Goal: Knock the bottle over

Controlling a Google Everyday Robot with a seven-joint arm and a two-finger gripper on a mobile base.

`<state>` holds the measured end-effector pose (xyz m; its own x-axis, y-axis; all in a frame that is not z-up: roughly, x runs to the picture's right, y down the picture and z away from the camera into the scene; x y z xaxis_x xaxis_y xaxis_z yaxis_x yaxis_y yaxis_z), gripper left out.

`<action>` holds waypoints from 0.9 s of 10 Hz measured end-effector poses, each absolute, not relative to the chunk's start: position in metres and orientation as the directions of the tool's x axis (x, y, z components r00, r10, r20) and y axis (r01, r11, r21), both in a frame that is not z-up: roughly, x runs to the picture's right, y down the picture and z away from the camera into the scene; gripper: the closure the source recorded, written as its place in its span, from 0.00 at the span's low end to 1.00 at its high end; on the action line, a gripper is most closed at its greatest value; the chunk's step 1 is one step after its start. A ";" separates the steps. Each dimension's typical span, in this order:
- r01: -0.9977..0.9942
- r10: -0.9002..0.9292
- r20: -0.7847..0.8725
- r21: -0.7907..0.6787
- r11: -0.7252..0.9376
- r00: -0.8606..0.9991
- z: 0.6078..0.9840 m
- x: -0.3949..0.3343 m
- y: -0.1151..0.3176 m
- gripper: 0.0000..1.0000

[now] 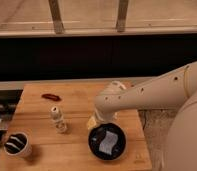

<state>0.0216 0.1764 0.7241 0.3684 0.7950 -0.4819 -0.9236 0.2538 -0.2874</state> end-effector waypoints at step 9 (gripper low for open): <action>-0.843 0.683 -0.501 -0.392 0.368 0.531 0.711 -0.046 0.197 0.20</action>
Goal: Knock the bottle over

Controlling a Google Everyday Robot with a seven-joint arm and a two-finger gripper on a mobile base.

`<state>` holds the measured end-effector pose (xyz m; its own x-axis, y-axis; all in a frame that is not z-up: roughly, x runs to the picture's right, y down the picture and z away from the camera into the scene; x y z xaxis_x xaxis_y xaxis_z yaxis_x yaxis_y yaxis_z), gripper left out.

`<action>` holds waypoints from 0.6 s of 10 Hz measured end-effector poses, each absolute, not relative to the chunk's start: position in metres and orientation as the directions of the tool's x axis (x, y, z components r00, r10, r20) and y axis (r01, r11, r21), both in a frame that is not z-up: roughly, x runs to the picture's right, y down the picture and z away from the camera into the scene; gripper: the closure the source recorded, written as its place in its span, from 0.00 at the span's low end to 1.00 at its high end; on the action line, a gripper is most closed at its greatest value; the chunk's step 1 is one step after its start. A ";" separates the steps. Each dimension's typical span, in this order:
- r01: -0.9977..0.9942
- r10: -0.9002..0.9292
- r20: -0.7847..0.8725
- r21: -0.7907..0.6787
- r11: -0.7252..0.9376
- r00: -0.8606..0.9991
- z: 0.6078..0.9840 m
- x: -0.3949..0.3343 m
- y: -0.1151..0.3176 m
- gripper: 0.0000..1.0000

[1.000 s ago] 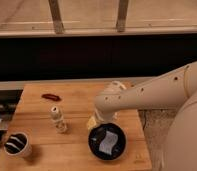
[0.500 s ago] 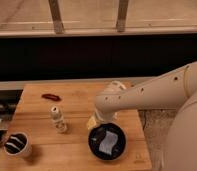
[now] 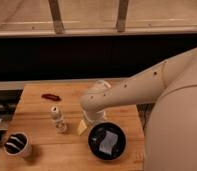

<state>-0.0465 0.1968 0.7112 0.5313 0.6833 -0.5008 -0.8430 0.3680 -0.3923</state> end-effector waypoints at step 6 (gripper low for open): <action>-0.722 0.600 -0.411 -0.485 0.493 0.686 0.709 -0.155 0.196 0.20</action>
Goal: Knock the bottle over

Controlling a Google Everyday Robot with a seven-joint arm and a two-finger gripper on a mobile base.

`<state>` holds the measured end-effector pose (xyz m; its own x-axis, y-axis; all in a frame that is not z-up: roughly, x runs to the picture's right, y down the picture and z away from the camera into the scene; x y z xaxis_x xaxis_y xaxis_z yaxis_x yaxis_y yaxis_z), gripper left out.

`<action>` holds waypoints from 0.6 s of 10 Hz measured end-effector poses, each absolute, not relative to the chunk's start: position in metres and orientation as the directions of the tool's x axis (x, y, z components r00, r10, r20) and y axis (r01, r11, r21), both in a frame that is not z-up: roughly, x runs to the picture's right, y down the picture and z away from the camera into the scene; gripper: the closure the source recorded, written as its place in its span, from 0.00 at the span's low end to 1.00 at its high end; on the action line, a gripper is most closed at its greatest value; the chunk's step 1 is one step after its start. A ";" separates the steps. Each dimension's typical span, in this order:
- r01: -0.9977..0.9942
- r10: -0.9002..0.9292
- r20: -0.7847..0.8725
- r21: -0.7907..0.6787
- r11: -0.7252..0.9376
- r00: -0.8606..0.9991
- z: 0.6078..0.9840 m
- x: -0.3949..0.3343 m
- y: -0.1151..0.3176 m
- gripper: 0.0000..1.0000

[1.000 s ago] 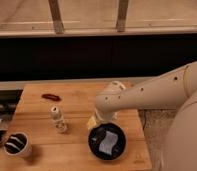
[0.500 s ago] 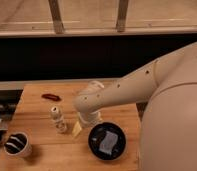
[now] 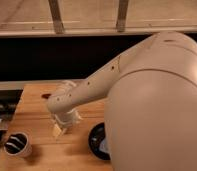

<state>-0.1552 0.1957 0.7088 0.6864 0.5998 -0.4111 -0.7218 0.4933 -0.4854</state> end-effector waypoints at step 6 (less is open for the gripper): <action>-0.735 0.636 -0.390 -0.494 0.465 0.665 0.791 -0.183 0.196 0.20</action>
